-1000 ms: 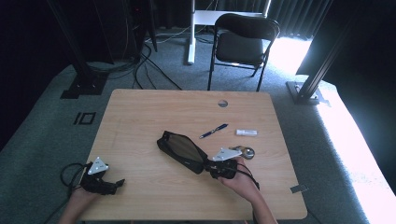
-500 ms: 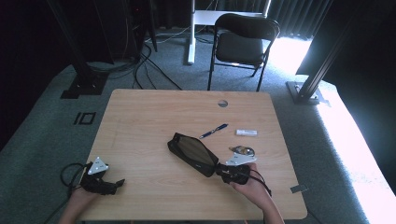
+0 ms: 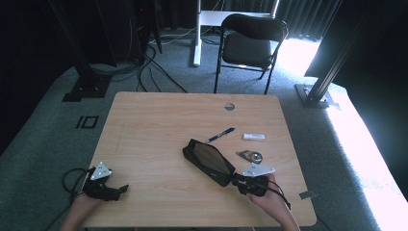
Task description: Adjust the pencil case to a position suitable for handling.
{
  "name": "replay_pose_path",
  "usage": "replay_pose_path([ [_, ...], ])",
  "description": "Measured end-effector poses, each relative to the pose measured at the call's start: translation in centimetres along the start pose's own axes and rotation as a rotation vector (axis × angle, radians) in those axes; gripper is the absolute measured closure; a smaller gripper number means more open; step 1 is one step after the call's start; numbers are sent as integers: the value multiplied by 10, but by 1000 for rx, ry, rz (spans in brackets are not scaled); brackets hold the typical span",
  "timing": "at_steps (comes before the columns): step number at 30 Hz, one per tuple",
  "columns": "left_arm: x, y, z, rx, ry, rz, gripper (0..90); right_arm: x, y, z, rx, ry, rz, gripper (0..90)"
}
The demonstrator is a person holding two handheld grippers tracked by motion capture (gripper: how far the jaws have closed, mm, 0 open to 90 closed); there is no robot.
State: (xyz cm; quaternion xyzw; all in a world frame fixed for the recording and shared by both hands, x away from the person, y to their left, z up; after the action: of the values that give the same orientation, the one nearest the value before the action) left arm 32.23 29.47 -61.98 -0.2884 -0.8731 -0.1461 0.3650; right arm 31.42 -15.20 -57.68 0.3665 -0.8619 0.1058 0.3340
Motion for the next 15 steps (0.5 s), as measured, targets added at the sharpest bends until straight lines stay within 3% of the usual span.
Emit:
replay_pose_path([
  [15,0,0,0,0,0,0,15,15,7,16,3,22,12,728],
])
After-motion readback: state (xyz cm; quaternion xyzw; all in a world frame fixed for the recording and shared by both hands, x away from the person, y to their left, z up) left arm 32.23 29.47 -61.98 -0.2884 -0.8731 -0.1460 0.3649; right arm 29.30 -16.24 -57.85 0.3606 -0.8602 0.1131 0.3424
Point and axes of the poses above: each handheld gripper's, and its own axes: x roughly backward along the jaws, z roughly out of its underside, y roughly to its left, the point moved 9 cm from there along -x, roughly forward along the jaws, and after that the axes turned 2 degrees about -x, right-handed, at the moved point
